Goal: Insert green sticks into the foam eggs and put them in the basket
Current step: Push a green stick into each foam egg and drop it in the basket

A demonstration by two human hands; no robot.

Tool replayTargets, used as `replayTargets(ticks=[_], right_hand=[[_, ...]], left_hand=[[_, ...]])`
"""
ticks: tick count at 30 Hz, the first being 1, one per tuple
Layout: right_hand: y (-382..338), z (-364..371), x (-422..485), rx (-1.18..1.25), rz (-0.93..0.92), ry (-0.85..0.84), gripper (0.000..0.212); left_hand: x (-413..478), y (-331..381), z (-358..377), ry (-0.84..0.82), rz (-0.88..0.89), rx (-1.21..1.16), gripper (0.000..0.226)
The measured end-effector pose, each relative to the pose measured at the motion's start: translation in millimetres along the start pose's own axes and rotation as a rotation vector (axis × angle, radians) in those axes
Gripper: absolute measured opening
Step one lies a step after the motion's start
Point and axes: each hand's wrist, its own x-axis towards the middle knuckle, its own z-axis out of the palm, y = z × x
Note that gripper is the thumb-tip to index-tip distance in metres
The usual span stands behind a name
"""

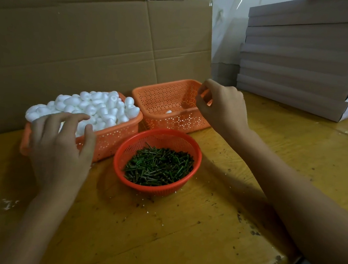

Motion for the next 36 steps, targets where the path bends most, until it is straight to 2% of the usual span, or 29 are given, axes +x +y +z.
replayTargets(ticks=[3,6,19,30,36], right_hand=[[-0.4,0.0,-0.5,-0.002,0.012,-0.012,0.022],[0.1,-0.4,-0.9,0.019,0.017,-0.014,0.022],[-1.4,0.4,-2.0,0.054,0.000,0.016,0.017],[-2.0,3.5,-3.1,0.111,-0.017,0.033,0.014],[-2.2,4.3,-3.0,0.119,-0.027,0.032,0.014]], left_hand=[[-2.1,-12.4,-0.2,-0.160,-0.080,0.224,0.041],[-1.5,-9.2,-1.1,-0.232,-0.078,0.296,0.052],[1.5,-7.6,1.9,-0.225,-0.064,0.438,0.064],[3.9,-10.0,0.3,-0.156,-0.013,0.362,0.070],[5.0,-9.2,2.5,-0.176,-0.034,0.361,0.069]])
